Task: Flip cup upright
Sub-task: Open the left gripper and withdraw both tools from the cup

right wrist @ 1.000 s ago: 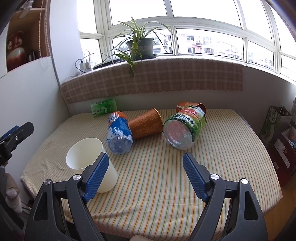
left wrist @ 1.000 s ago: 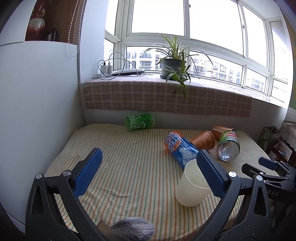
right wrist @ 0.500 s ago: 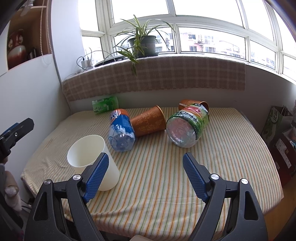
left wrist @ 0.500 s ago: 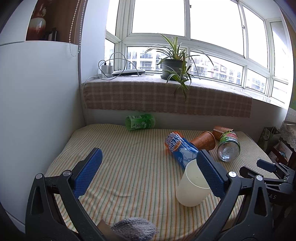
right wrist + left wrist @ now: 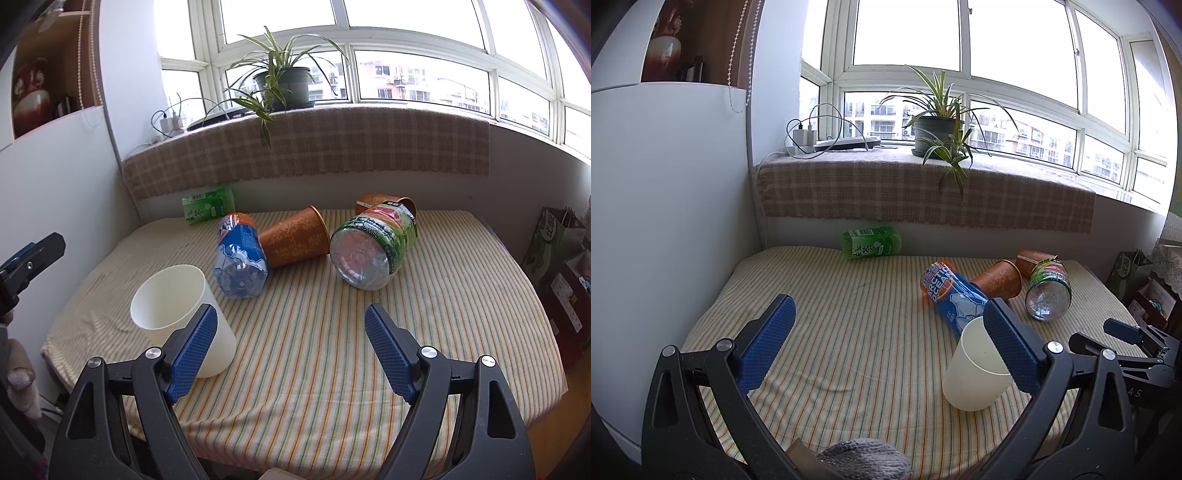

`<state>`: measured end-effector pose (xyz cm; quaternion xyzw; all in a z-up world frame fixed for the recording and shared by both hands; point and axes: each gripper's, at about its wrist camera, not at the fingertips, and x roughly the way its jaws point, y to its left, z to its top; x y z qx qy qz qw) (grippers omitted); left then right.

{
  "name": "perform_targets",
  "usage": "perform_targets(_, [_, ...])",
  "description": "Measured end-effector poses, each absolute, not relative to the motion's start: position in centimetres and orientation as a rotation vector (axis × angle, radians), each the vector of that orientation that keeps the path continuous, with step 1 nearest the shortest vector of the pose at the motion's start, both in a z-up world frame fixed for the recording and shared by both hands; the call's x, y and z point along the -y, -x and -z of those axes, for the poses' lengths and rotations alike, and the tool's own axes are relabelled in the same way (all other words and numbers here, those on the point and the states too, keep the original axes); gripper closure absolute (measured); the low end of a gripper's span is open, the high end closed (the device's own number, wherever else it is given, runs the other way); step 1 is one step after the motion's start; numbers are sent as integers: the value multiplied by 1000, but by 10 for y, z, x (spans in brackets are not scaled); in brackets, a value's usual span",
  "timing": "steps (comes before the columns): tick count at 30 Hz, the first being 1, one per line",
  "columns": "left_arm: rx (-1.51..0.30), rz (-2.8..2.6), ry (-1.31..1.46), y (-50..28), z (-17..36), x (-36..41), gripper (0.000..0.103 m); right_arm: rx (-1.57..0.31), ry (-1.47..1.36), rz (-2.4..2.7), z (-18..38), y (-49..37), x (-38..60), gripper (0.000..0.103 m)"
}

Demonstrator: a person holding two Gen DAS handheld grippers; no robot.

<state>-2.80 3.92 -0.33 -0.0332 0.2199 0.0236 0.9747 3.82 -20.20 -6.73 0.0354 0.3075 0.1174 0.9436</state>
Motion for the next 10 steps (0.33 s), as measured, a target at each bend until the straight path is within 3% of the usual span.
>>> perform_targets(10, [-438,-53,31,29,8,-38,0,-634,-67,-244,69,-40,199,21])
